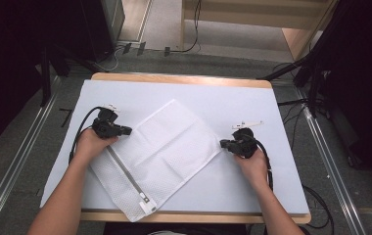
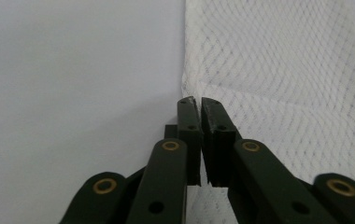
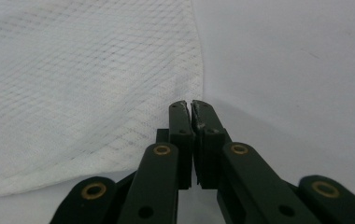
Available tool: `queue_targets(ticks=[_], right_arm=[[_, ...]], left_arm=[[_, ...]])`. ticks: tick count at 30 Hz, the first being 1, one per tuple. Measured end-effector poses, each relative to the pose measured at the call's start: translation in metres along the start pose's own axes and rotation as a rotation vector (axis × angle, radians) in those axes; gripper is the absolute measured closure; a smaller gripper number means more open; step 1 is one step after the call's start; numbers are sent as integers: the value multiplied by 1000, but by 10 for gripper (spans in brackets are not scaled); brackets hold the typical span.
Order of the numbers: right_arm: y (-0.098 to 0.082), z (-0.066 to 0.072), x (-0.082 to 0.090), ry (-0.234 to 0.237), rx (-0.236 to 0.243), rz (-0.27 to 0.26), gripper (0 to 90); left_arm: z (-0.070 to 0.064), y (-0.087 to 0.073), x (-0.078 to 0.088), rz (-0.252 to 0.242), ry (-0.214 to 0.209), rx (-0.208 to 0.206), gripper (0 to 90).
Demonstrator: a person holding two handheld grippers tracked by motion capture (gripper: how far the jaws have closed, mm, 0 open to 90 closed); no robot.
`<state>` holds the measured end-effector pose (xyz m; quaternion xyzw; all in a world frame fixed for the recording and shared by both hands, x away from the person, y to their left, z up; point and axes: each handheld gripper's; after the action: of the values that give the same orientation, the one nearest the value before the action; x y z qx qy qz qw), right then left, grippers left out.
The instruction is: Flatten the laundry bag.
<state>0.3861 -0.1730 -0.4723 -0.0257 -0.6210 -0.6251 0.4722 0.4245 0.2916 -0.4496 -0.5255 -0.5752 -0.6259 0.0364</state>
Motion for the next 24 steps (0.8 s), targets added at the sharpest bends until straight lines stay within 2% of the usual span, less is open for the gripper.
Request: queue_targets(ticks=[4,6,9,15,17,19,22,24], right_arm=[[6,-4,-1,-1,-22,21,900],[9,-8,-1,-9,-30,17,900],[15,-15,-1,-22,-41,5,900],[28,-28,-6,-42,-42,-11,900],[33,-32,-10,-50,-41,-14,900],[38,-37,-13,-50,-42,-12,900],[46,-44,-19,-35,-58,-31,900],[51,-48,-24,-35,-59,-36,900]], left_arm=[[0,-1,0,-4,-14,5,900],[3,-2,0,-8,-38,46,900],[3,-3,1,-16,-60,71,900],[-7,-5,7,-44,-62,72,900],[-11,-6,10,-56,-59,83,900],[-15,-8,13,-70,-57,90,900],[-20,-11,15,-68,-43,77,900],[-23,-14,17,-74,-44,91,900]])
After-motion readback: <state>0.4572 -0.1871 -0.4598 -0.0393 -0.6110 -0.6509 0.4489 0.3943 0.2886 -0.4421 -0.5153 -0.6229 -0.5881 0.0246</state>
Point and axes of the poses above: each handheld gripper's, and its own axes: x roughly backward along the jaws, y roughly out of its top, z roughly to its left, and after that the axes turned 9 degrees about -z, right-handed
